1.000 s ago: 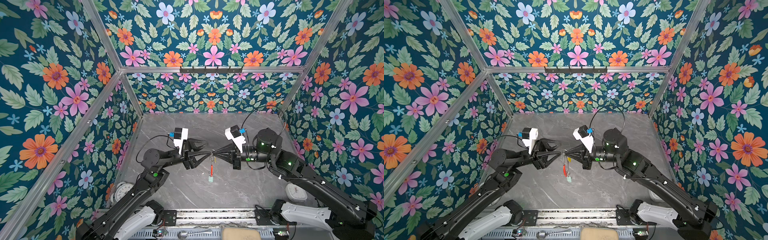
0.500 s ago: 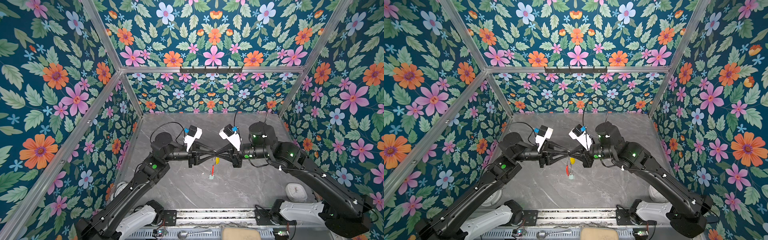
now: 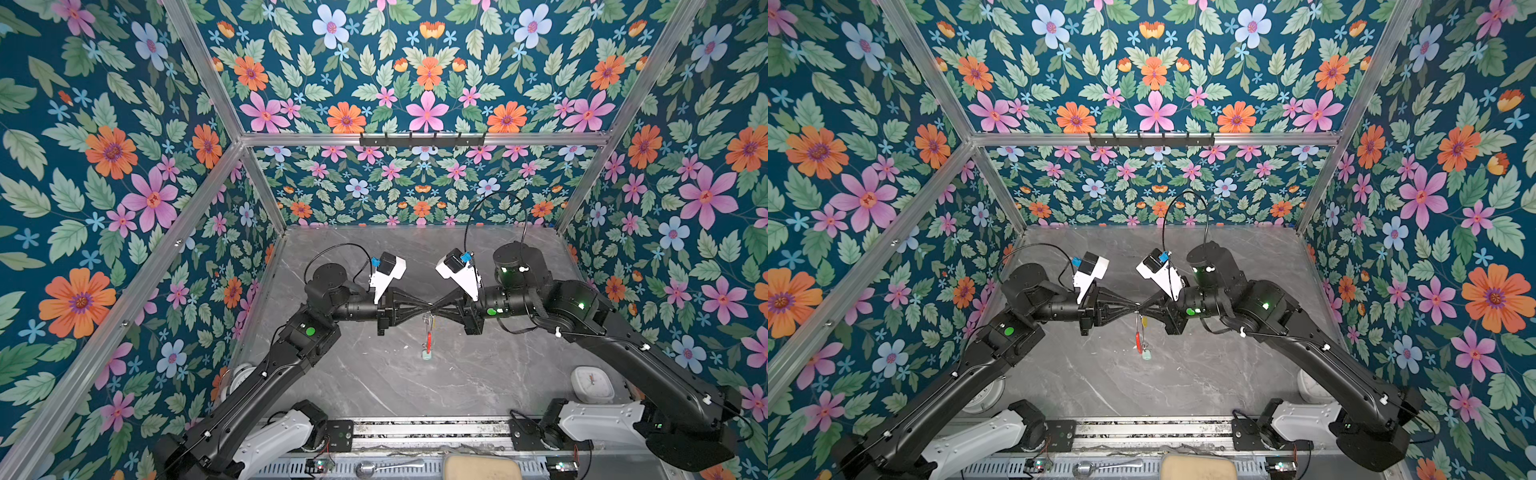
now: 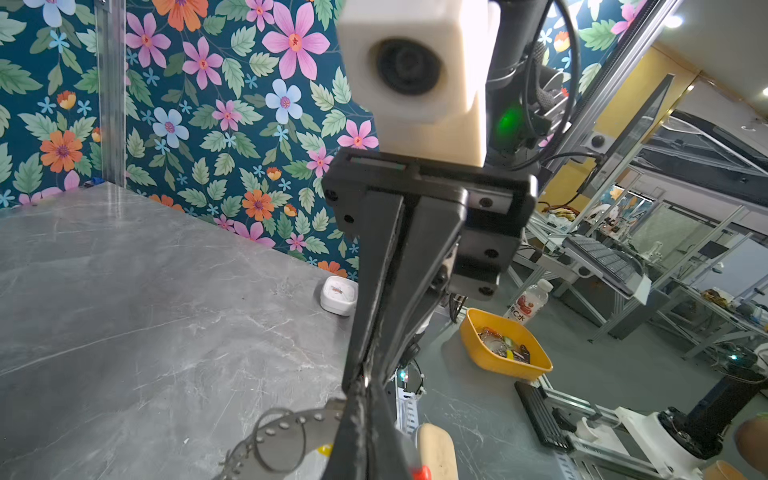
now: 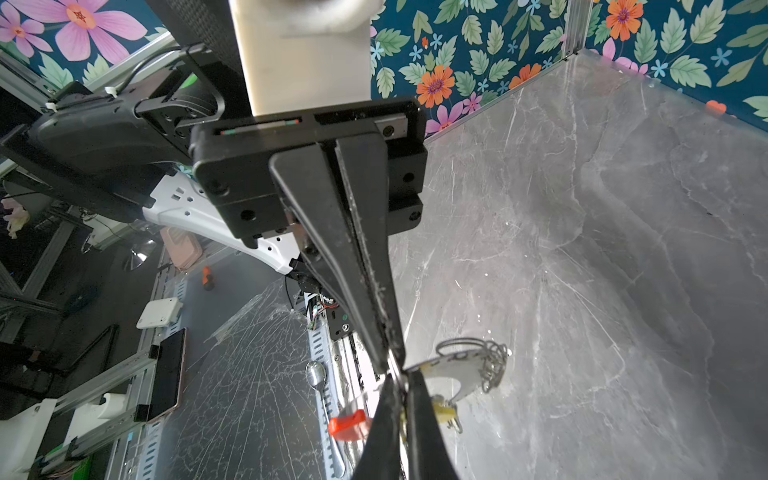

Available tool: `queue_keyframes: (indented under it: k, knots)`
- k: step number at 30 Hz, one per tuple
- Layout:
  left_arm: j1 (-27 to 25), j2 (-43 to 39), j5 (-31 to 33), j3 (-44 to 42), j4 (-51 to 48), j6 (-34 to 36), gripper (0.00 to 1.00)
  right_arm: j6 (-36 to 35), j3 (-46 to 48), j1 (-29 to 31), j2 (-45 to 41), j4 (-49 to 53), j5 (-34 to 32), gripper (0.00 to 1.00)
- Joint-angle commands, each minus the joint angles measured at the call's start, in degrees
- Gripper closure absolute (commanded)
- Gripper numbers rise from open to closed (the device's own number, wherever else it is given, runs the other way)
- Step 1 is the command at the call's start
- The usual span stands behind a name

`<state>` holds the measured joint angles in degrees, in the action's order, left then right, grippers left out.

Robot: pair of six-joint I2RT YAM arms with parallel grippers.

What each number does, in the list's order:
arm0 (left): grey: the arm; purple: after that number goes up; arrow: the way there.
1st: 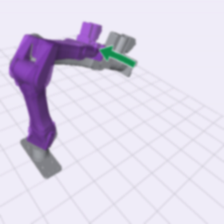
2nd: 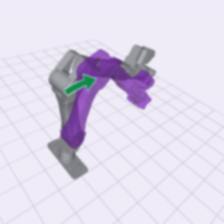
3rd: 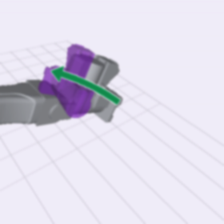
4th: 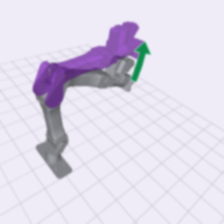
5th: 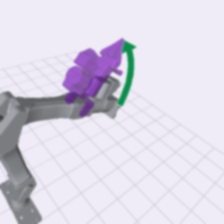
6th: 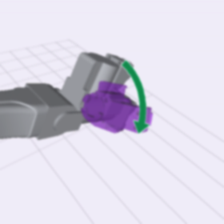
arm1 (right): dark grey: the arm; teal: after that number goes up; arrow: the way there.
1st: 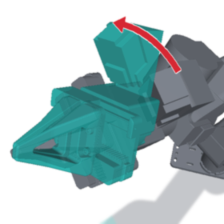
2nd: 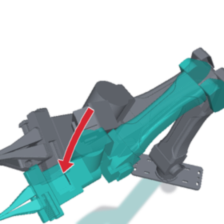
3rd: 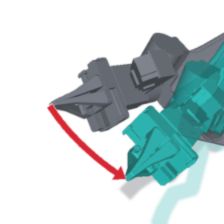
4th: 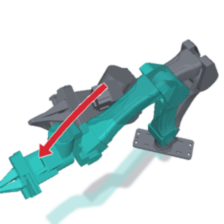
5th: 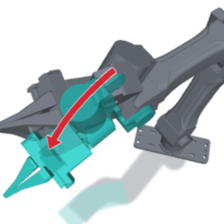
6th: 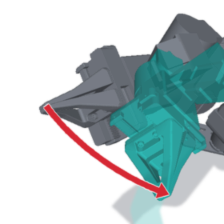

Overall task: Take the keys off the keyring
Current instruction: 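Open the right gripper and draw it back from the hoop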

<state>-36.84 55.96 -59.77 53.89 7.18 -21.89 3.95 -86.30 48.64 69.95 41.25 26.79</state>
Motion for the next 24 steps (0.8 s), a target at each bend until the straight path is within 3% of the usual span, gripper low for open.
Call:
queue_keyframes:
  k: [1, 2, 6, 8, 14, 20, 24]
  knots:
    - [-0.1, -0.6, -1.1, -1.2, 8.0, -3.3, 1.00, -0.3, 0.3, 0.1, -0.2, -1.6, -2.3, 1.00]
    - [-0.1, -0.7, -0.9, -1.8, 9.5, -4.0, 1.00, -0.3, 1.0, 0.1, -0.7, -2.6, -2.8, 0.98]
    - [-0.1, -1.5, 0.0, -3.3, 12.2, -4.6, 1.00, 0.2, 7.4, 0.1, -6.1, -11.7, -3.2, 0.63]
    - [-0.1, -1.8, 0.4, -3.8, 13.0, -4.7, 1.00, 0.7, 11.6, 0.1, -9.6, -18.0, -2.6, 0.55]
    - [-0.1, -2.8, 0.9, -5.7, 18.0, -7.3, 1.00, 2.1, 22.9, 0.1, -16.6, -33.8, -2.7, 0.50]
    - [-0.1, -3.1, 0.5, -7.0, 22.1, -9.9, 1.00, 2.2, 25.7, 0.1, -16.1, -36.6, 0.7, 0.49]
    - [-0.2, -3.1, 0.4, -7.2, 22.5, -10.2, 1.00, 1.7, 25.7, 0.1, -15.5, -36.3, 2.4, 0.57]
